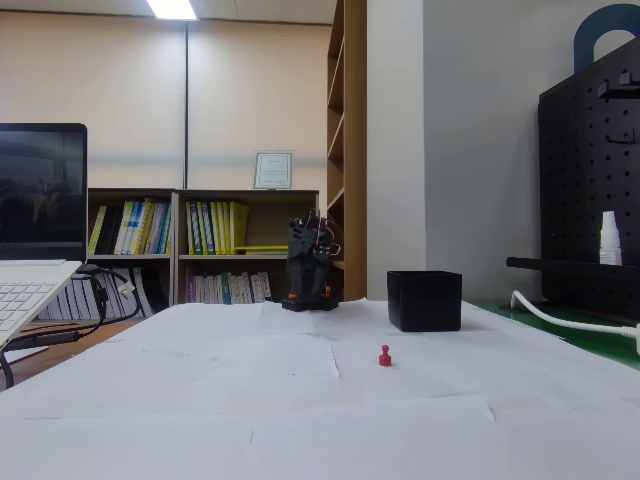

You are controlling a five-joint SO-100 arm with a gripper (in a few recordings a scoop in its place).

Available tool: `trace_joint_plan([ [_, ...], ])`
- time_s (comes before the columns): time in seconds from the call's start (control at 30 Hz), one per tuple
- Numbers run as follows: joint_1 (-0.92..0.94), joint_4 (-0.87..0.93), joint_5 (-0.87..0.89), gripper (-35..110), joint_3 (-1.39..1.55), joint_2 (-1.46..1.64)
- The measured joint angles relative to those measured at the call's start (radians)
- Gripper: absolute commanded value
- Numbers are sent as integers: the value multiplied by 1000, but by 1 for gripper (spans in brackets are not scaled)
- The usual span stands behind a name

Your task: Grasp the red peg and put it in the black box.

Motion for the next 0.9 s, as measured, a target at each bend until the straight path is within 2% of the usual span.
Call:
trace_joint_plan([
  [0.13, -34, -437, 83, 0, 0, 319],
  [0.27, -54, -701, 117, 0, 2, 557],
  [0.47, -40, -847, 121, 0, 2, 733],
  [0.9, -81, -1339, 121, 0, 41, 1325],
])
